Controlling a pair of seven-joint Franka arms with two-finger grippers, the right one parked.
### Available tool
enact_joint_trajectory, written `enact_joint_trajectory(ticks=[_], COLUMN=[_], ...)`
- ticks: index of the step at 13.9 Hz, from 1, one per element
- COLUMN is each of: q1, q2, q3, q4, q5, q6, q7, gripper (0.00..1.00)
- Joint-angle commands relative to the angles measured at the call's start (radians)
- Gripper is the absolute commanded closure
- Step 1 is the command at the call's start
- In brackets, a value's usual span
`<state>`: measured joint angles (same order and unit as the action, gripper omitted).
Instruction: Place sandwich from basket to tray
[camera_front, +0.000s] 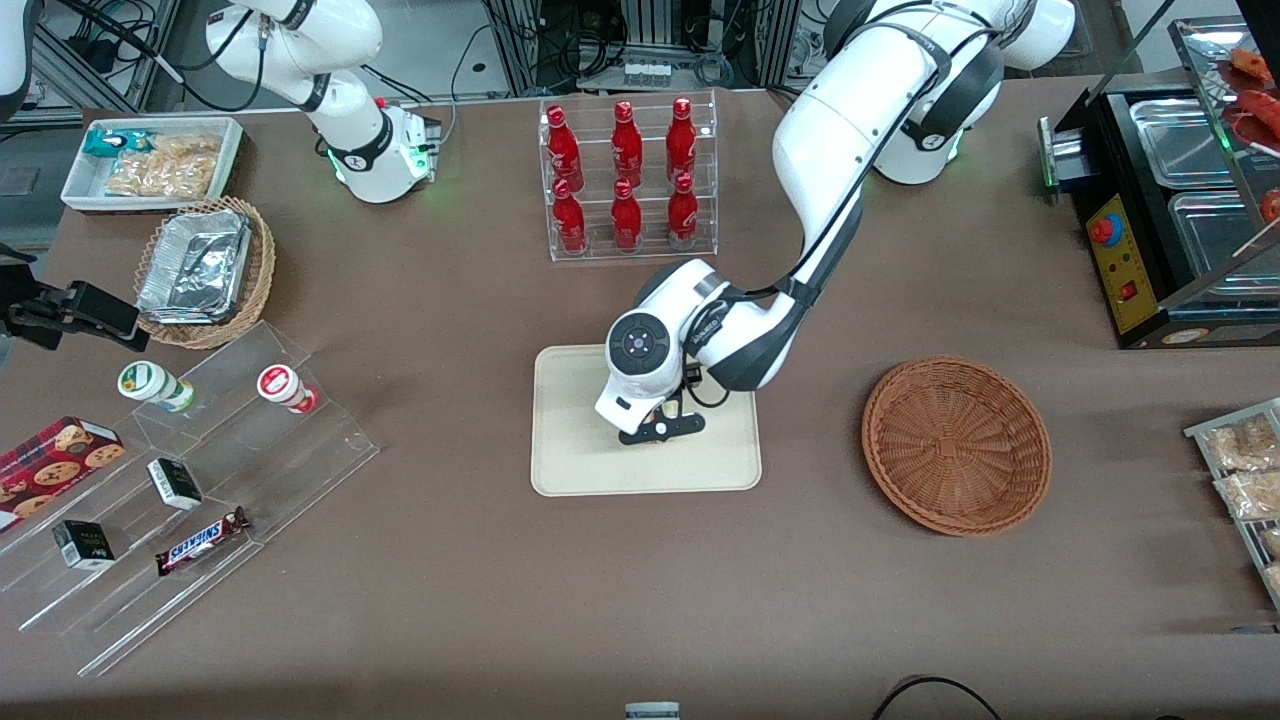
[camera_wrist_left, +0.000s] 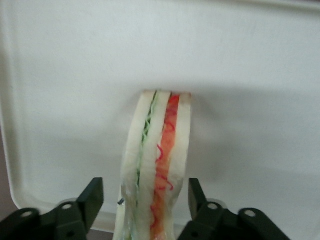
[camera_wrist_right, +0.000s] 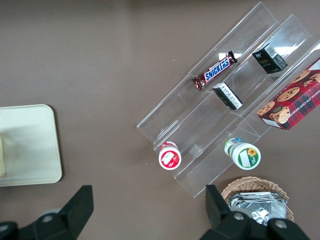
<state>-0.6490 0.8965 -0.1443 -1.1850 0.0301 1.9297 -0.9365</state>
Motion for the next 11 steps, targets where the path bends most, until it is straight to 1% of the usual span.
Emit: enact_joint_trajectory(ticks=[1,2,4,5,8,10,11], q1=[-0.015,-0.017,-0.008,0.003,0.087,0.156,0.211], q2=[-0.051,-0.080,-0.158,-0.207,-0.332,-0.431,-0.486], q3=[0.066,0.081,0.101,0.101,0.101,0.101,0.101], q4=[0.012,0.010,-0.008,-0.027,-0.077,-0.174,-0.229], q5=[0.008,0.013,0.062,0.066,0.056,0.053,0.053], q6=[-0.018,-0.020,-0.038,-0.094,-0.225,-0.285,-0.290], q7=[-0.010,-0.008,0.002,0.016,0.138,0.236,0.299], gripper=[0.00,0.00,0.00,0.00,0.00,0.00,0.00])
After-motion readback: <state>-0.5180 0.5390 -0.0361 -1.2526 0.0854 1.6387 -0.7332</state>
